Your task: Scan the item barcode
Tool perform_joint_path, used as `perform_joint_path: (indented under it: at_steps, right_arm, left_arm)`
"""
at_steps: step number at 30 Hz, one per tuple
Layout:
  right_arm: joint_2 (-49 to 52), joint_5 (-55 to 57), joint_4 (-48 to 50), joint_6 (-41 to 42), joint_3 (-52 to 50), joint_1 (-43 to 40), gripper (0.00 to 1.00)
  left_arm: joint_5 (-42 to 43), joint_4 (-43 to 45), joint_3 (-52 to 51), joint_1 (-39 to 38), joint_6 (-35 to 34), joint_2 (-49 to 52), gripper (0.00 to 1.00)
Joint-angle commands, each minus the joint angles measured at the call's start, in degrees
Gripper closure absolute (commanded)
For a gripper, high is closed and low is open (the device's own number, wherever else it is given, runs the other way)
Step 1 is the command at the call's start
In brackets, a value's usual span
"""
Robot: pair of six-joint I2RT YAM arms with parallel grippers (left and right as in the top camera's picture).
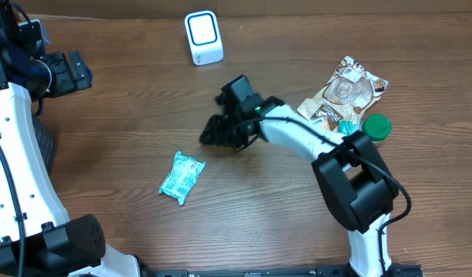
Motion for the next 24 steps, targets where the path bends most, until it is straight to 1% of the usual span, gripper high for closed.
perform_joint_path:
  at_steps: [1, 5, 6, 8, 15, 18, 21, 24]
  right_arm:
    - [-0.2, -5.3, 0.7, -1.0, 1.6, 5.3, 0.59]
    - [-0.2, -1.0, 3.3, 5.4, 1.6, 10.2, 0.58]
    - [-0.2, -0.3, 4.0, 6.3, 1.6, 10.9, 0.56]
    - [-0.2, 0.4, 5.3, 7.3, 1.6, 12.0, 0.56]
    - [-0.2, 1.1, 6.8, 7.3, 1.6, 16.4, 0.56]
    - [-0.1, 4.3, 7.1, 6.9, 1.6, 19.0, 0.55]
    - [-0.1, 4.6, 6.5, 7.0, 1.6, 19.4, 0.54]
    - [-0.1, 4.3, 3.1, 7.0, 1.6, 18.6, 0.54]
  left_arm:
    - [-0.2, 0.0, 0.5, 0.0, 1.3, -0.2, 0.00]
    - [-0.2, 0.0, 0.5, 0.0, 1.3, -0.2, 0.00]
    - [-0.2, 0.0, 0.5, 0.0, 1.3, -0.2, 0.00]
    - [-0.2, 0.0, 0.5, 0.0, 1.3, -0.2, 0.00]
    - [-0.2, 0.0, 0.5, 0.0, 1.3, -0.2, 0.00]
    - [-0.2, 0.0, 0.5, 0.0, 1.3, -0.2, 0.00]
    - [-0.2, 0.0, 0.5, 0.0, 1.3, -0.2, 0.01]
    - [-0.2, 0.0, 0.5, -0.1, 1.3, -0.2, 0.01]
